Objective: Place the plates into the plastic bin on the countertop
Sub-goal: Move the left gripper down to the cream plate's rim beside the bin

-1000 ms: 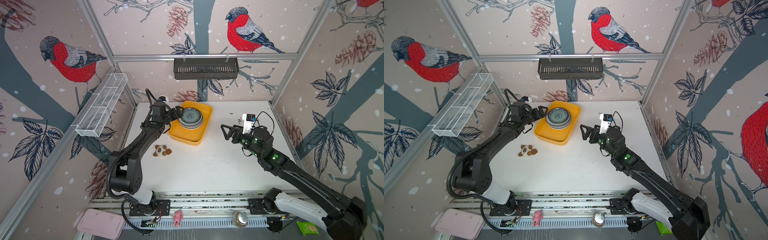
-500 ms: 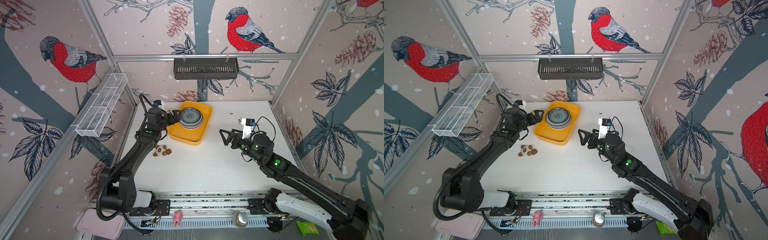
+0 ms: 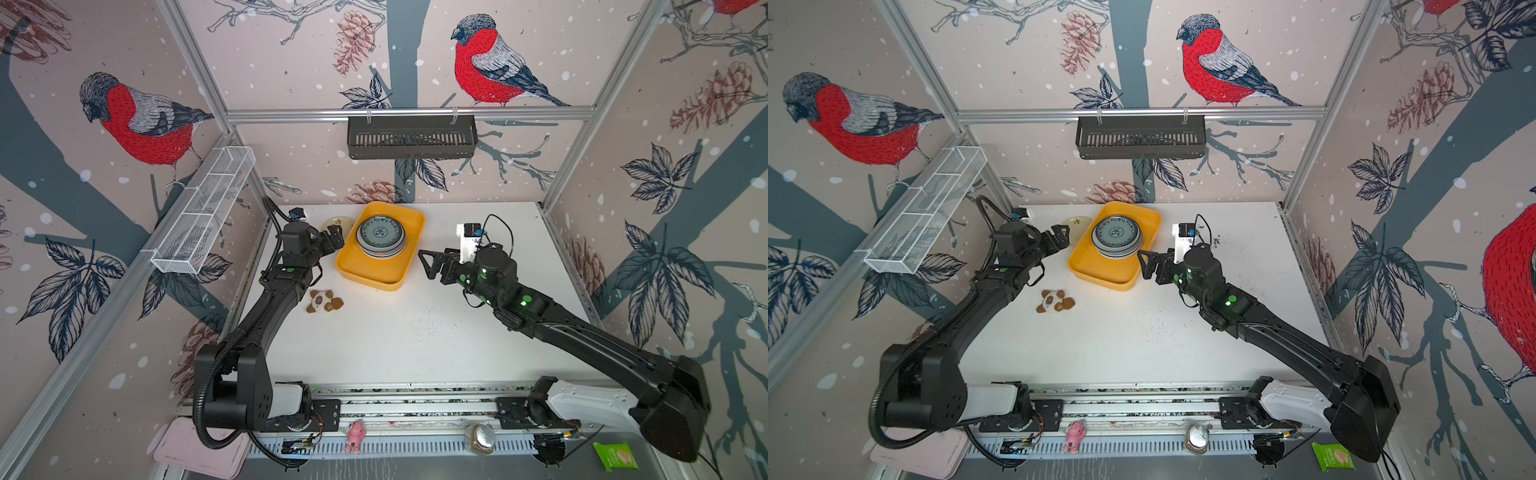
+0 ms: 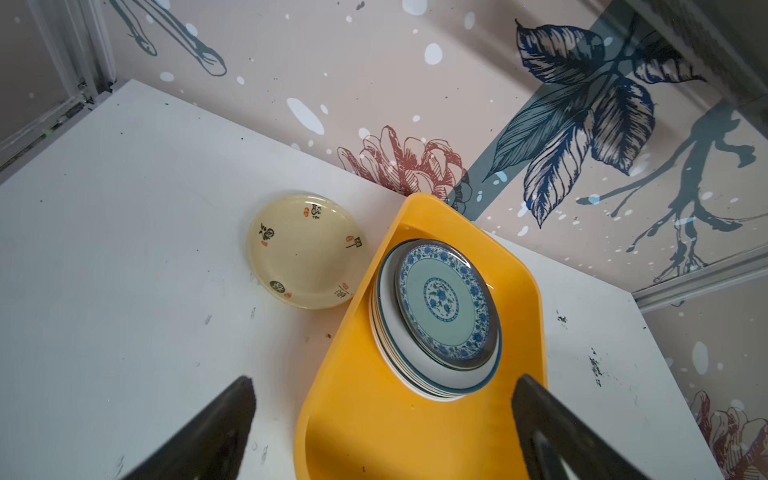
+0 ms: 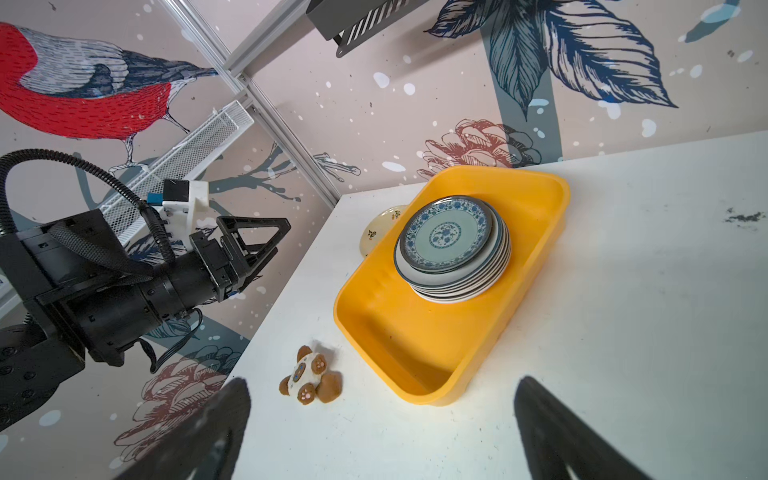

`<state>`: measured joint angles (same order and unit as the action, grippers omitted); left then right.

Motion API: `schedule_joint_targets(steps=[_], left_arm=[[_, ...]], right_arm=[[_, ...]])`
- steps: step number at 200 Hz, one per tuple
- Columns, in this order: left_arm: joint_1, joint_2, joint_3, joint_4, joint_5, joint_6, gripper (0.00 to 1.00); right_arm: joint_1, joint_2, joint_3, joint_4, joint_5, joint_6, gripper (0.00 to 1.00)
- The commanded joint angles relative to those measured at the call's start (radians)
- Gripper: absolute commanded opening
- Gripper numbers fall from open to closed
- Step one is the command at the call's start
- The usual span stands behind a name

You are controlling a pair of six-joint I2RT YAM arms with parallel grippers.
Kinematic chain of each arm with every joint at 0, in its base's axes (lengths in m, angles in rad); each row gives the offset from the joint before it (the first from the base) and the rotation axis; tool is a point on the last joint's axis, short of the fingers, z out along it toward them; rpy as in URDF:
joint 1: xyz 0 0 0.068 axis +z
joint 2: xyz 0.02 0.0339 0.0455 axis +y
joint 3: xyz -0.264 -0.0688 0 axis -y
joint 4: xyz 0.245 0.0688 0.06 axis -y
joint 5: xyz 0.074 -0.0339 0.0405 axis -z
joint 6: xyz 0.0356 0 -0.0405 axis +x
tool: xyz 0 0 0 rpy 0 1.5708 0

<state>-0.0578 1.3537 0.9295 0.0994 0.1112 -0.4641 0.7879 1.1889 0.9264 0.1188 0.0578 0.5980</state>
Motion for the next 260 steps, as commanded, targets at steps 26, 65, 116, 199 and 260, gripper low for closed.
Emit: schedule_joint_targets(steps=[26,65,116,199,260], left_arm=[[0.067,0.063,0.008,0.092,0.092,-0.007,0.96],[0.078,0.138,0.053,0.086,0.071,0.013,0.96],[0.116,0.259,0.122,0.085,0.108,-0.012,0.96],[0.165,0.383,0.18,0.098,0.168,-0.052,0.96],[0.196,0.45,0.192,0.118,0.188,-0.094,0.96]], right_arm=[[-0.027,0.152,0.14,0.033,-0.09,-0.072,1.0],[-0.088,0.253,0.231,0.038,-0.206,-0.092,1.0],[-0.152,0.357,0.296,0.051,-0.282,-0.098,1.0],[-0.19,0.496,0.406,0.05,-0.331,-0.103,1.0],[-0.187,0.545,0.4,0.098,-0.356,-0.046,1.0]])
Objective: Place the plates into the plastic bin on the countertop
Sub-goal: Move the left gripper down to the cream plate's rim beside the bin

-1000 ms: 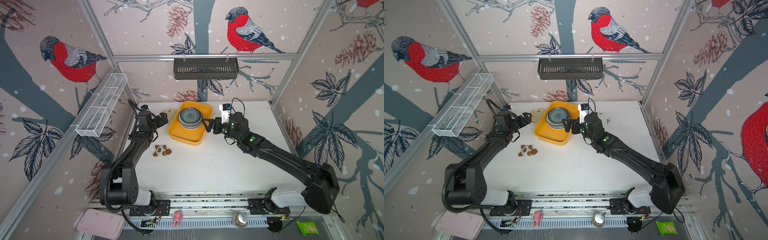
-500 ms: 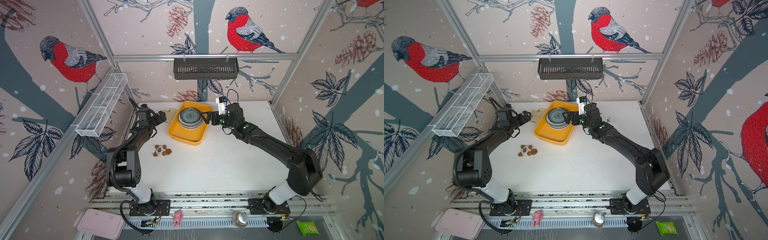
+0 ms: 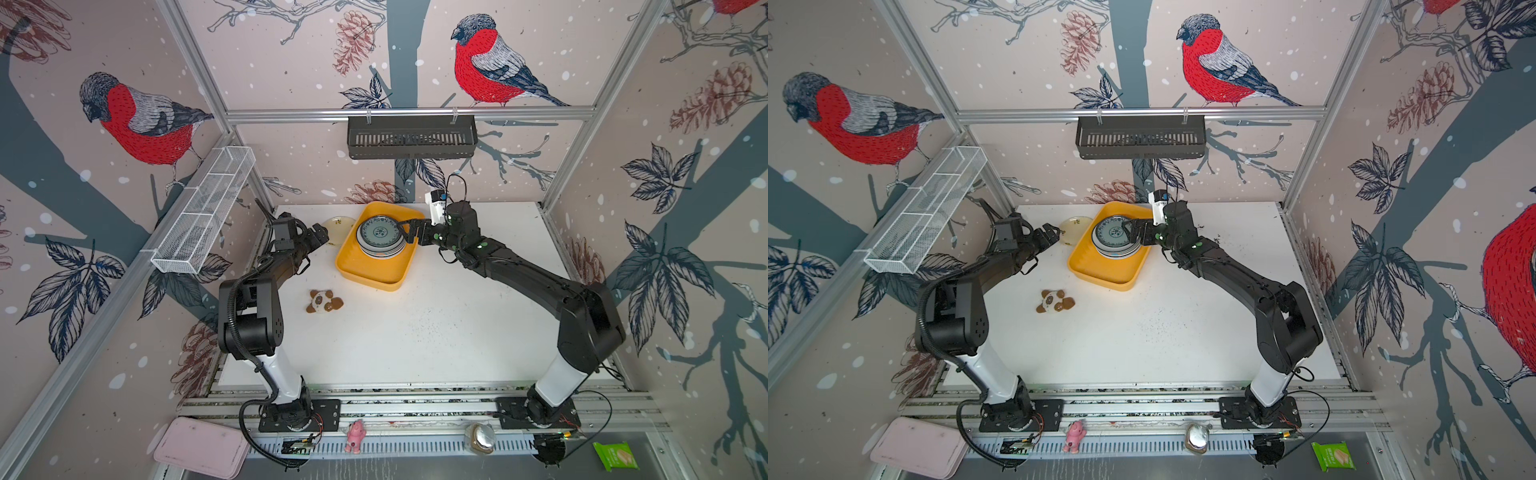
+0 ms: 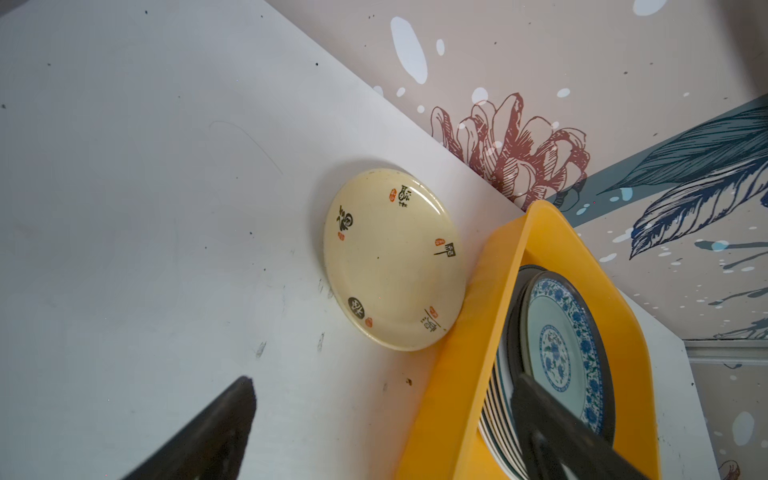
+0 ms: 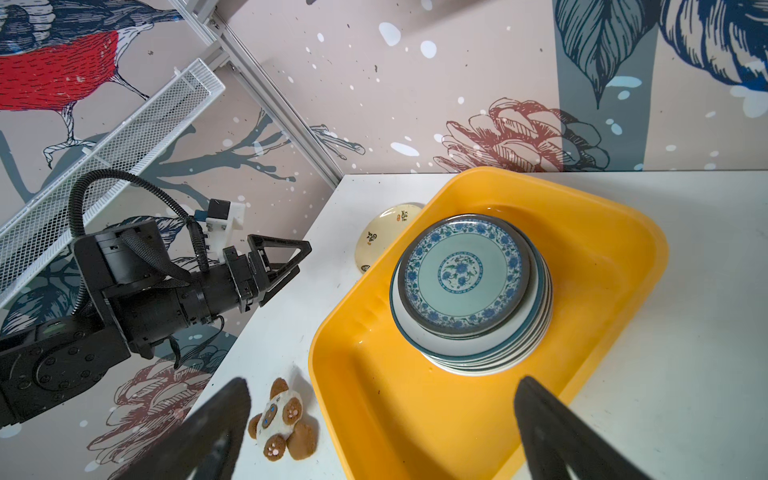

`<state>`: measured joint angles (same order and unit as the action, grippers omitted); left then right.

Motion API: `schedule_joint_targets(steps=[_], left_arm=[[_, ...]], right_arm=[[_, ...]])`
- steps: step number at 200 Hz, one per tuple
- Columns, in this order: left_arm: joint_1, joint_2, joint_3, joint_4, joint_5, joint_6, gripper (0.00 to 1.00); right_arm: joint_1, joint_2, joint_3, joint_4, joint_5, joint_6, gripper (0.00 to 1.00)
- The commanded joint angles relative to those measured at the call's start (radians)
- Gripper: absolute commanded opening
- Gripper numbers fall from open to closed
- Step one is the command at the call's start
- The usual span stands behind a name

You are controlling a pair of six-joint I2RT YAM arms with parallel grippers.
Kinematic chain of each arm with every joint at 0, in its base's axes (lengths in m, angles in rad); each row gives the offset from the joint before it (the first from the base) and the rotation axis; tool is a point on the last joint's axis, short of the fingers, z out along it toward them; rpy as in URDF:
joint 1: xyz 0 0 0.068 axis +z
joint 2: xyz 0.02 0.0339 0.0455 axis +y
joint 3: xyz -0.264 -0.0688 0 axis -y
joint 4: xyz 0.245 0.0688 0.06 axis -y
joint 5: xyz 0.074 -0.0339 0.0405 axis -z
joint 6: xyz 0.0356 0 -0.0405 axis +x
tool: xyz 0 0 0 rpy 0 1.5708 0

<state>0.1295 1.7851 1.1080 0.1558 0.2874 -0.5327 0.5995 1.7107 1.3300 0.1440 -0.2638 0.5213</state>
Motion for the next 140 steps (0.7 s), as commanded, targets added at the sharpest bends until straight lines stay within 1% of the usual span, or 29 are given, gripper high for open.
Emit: schedule_joint_targets(steps=[1,18,78,99,124,140], left_arm=[[0.01,0.019,0.013,0.062,0.013,-0.026,0.96],[0.012,0.038,0.022,0.07,0.029,-0.032,0.96],[0.027,0.158,0.127,0.029,0.106,-0.039,0.96],[0.052,0.196,0.14,0.05,0.152,-0.08,0.96],[0.085,0.256,0.141,0.12,0.253,-0.154,0.96],[0.096,0.286,0.145,0.152,0.284,-0.182,0.96]], right_arm=[[0.001,0.026,-0.003,0.073,-0.037,0.033,1.0],[0.006,0.055,0.008,0.088,-0.065,0.063,1.0],[0.025,0.14,0.064,0.106,-0.09,0.1,1.0],[0.031,0.169,0.097,0.097,-0.095,0.102,1.0],[0.035,0.195,0.133,0.085,-0.097,0.102,1.0],[0.037,0.213,0.155,0.075,-0.097,0.102,1.0]])
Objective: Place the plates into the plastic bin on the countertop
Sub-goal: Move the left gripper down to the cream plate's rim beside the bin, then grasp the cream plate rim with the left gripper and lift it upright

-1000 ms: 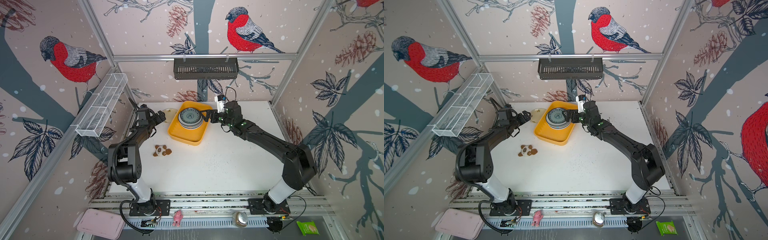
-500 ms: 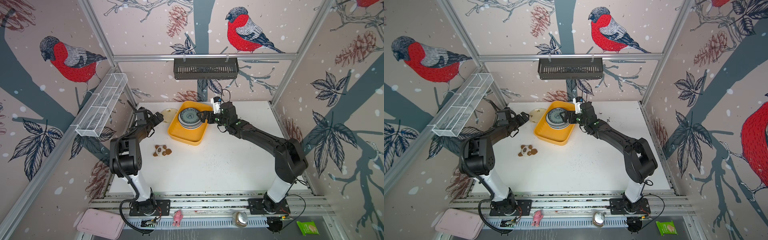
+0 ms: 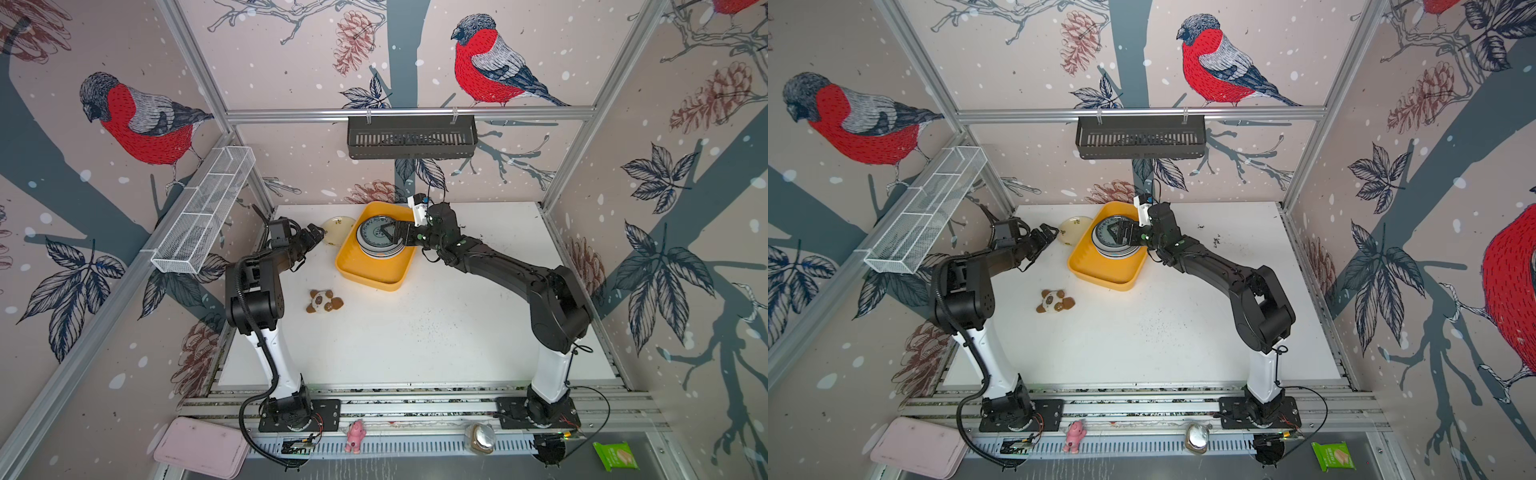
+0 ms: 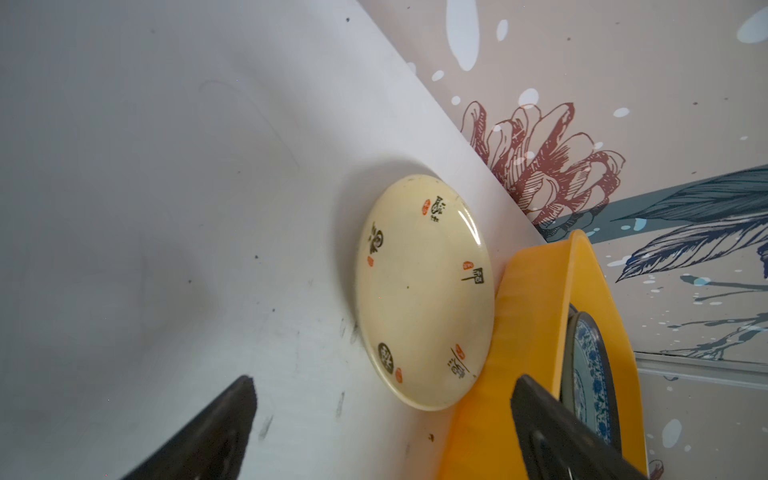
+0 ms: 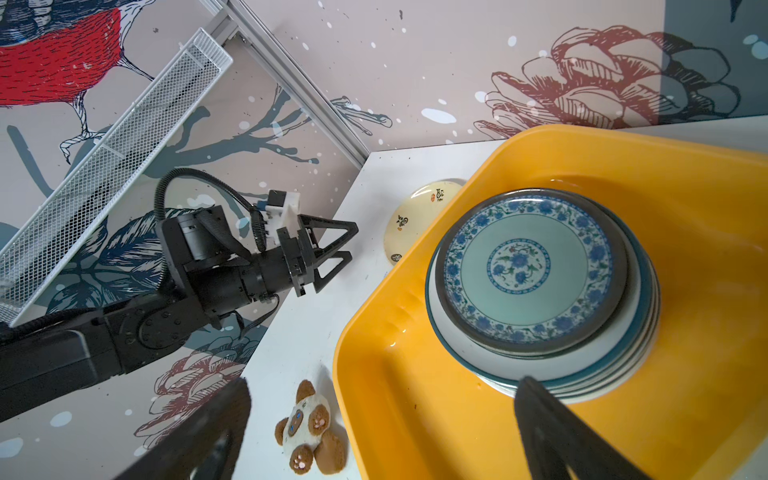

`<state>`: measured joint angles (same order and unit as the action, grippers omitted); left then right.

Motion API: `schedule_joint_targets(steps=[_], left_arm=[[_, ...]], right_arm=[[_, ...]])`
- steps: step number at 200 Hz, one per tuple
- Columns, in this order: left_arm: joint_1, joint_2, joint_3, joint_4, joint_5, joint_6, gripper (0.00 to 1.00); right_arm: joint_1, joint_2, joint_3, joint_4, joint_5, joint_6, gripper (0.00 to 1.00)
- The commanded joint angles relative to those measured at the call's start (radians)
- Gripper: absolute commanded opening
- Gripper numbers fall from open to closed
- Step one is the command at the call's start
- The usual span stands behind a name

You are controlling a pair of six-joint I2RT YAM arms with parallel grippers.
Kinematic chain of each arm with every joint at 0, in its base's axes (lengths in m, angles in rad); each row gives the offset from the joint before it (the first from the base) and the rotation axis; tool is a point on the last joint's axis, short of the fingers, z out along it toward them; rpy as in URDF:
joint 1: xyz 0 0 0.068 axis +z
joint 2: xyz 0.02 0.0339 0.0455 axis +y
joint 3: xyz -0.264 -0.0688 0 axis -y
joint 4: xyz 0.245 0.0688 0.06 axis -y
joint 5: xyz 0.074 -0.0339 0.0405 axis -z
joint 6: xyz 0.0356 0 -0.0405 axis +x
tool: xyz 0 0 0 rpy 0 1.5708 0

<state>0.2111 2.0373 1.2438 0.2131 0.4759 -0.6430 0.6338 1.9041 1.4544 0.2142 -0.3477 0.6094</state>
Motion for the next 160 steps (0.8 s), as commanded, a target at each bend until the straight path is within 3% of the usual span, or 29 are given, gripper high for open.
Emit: schedule_joint_targets(steps=[1,127,160], left_arm=[[0.014,0.035,0.011,0.095,0.096,-0.073,0.96],[-0.002,0.253,0.23,-0.028,0.122,-0.064,0.84],[-0.02,0.298,0.302,-0.099,0.096,-0.037,0.74]], right_arm=[[0.003,0.02,0.032,0.004,-0.013,0.014,1.0],[0.012,0.145,0.193,-0.078,-0.009,0.015,1.0],[0.009,0.153,0.203,-0.095,0.012,0.017,1.0]])
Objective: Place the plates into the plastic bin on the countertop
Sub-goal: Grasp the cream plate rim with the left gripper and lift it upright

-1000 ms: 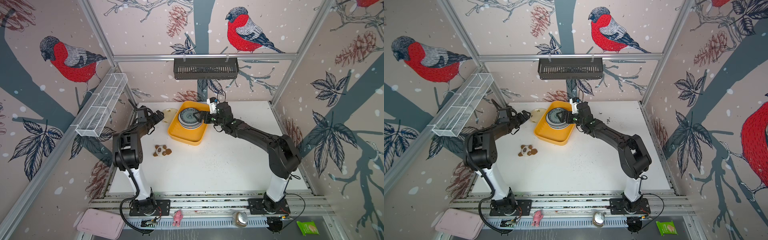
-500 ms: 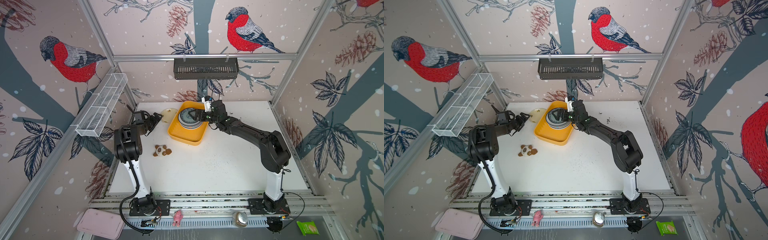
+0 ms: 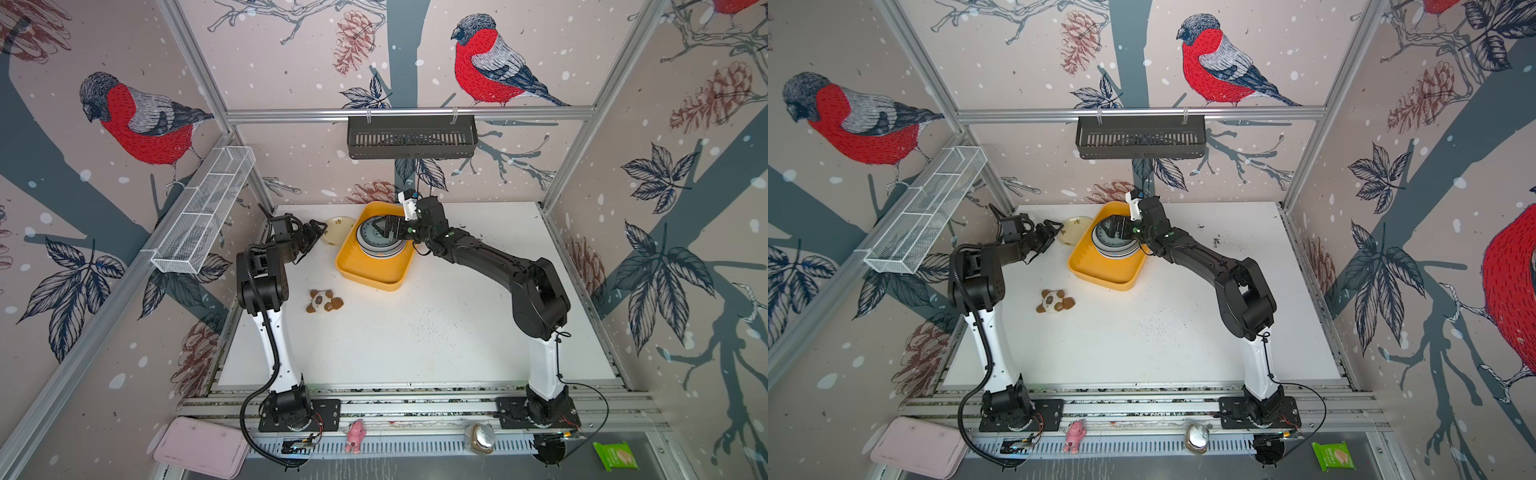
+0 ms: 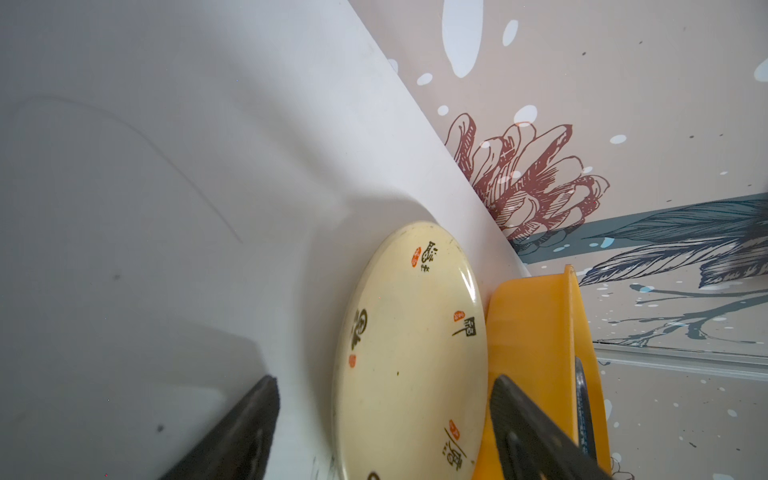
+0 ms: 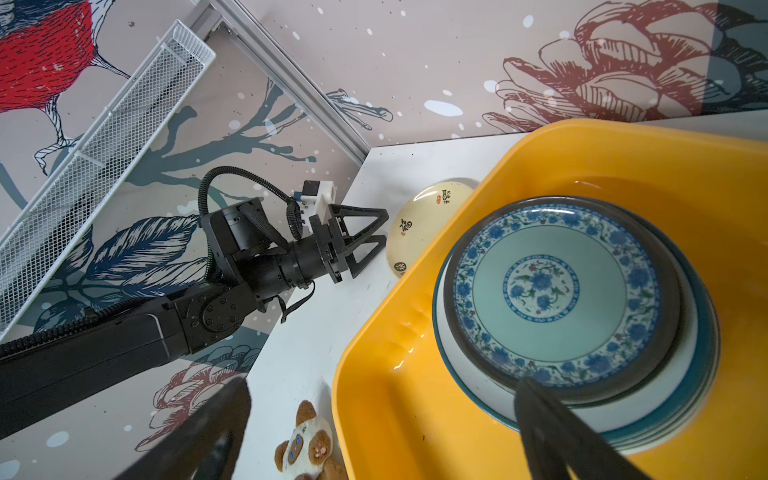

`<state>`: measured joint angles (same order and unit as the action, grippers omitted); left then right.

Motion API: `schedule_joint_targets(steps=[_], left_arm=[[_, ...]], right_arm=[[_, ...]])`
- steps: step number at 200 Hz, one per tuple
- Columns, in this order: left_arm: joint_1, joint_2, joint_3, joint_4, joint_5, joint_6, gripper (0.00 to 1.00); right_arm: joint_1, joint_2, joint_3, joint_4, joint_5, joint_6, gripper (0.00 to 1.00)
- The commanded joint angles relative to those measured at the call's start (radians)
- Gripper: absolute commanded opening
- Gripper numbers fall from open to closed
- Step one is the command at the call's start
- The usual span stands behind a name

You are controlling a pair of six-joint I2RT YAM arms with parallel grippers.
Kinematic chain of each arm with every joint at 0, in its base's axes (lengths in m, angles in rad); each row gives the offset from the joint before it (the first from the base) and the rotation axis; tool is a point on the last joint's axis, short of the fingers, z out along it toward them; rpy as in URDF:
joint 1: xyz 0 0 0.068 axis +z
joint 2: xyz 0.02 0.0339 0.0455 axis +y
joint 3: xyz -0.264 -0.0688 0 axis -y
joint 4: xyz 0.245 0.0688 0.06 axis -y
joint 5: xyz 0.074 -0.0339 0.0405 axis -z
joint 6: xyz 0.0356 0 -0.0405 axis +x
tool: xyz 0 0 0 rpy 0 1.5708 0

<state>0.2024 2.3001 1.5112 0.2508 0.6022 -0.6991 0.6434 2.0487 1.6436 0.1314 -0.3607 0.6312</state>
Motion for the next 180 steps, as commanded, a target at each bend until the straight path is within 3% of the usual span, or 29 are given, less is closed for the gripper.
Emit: schedule_joint_targets(steps=[1,56,91,113,159,180], left_arm=[[-0.012,0.036,0.037,-0.138,-0.032,0.019,0.74],[-0.03,0.08,0.096,-0.23,-0.123,0.055,0.5],[-0.032,0.087,0.096,-0.227,-0.129,0.047,0.24],[-0.032,0.076,0.093,-0.221,-0.131,0.043,0.15],[-0.031,0.01,0.042,-0.183,-0.155,0.023,0.01],[-0.021,-0.029,0.008,-0.171,-0.153,0.008,0.0]], right_arm=[[-0.001,0.009,0.013,-0.013,0.025,-0.005,1.0],[-0.004,0.009,0.021,-0.039,0.037,-0.016,1.0],[-0.003,0.003,0.021,-0.049,0.046,-0.019,1.0],[-0.004,-0.006,0.016,-0.053,0.05,-0.022,1.0],[0.012,-0.061,-0.023,-0.059,0.074,-0.045,1.0],[0.02,-0.098,-0.053,-0.057,0.099,-0.057,1.0]])
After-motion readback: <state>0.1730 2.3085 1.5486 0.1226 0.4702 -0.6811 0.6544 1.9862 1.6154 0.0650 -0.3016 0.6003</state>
